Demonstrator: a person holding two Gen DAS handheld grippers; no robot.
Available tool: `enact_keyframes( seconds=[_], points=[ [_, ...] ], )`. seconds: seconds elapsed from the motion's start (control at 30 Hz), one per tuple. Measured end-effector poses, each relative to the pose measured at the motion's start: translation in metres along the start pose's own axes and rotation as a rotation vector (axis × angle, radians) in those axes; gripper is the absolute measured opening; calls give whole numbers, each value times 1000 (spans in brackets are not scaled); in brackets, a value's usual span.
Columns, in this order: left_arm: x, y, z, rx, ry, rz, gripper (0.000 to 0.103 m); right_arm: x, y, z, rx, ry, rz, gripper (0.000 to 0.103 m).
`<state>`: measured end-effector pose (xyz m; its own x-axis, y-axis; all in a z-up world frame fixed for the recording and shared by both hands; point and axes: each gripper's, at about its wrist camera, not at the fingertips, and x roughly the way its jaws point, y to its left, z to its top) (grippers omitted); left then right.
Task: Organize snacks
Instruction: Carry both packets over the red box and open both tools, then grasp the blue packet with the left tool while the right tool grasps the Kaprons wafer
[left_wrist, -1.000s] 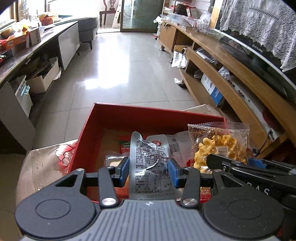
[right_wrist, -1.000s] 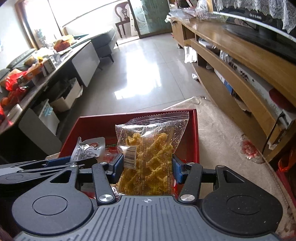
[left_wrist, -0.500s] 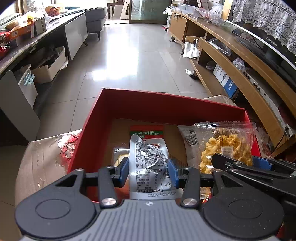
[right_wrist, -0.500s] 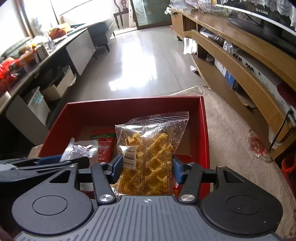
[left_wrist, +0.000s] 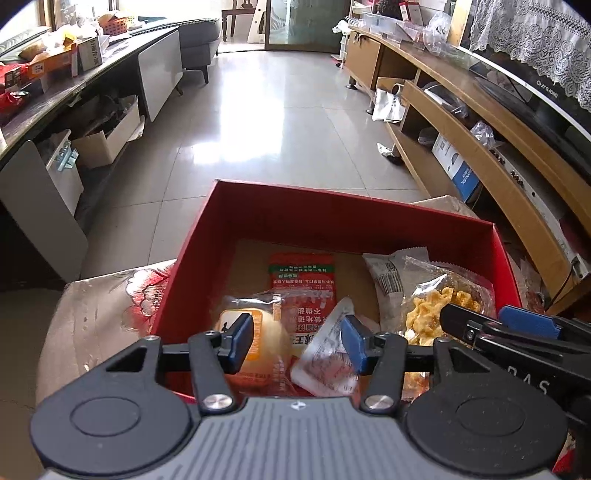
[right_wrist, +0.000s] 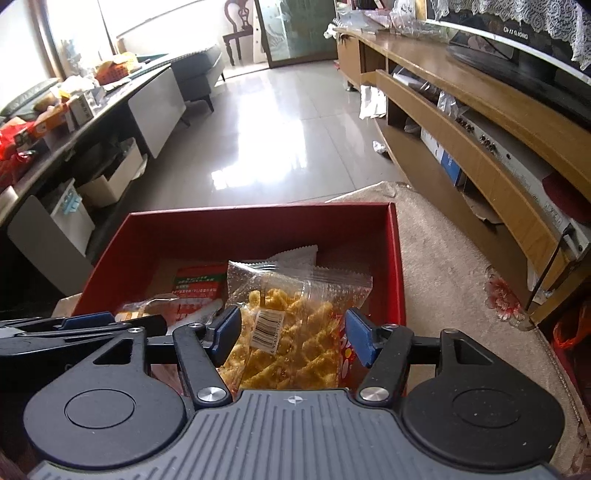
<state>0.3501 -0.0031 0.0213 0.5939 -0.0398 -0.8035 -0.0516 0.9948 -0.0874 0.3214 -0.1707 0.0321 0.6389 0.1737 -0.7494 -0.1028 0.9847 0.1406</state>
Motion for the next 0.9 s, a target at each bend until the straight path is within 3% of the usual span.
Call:
enact_keyframes(
  seconds=[0.6,0.9],
  points=[
    [-44,-7,-28,46,10,-122,56,-38,-7,-10,14,-32,-31,73],
    [-55,-12,-69,171,114,-244,58,-64,-15,-30,14,-25,-31,77]
  ],
)
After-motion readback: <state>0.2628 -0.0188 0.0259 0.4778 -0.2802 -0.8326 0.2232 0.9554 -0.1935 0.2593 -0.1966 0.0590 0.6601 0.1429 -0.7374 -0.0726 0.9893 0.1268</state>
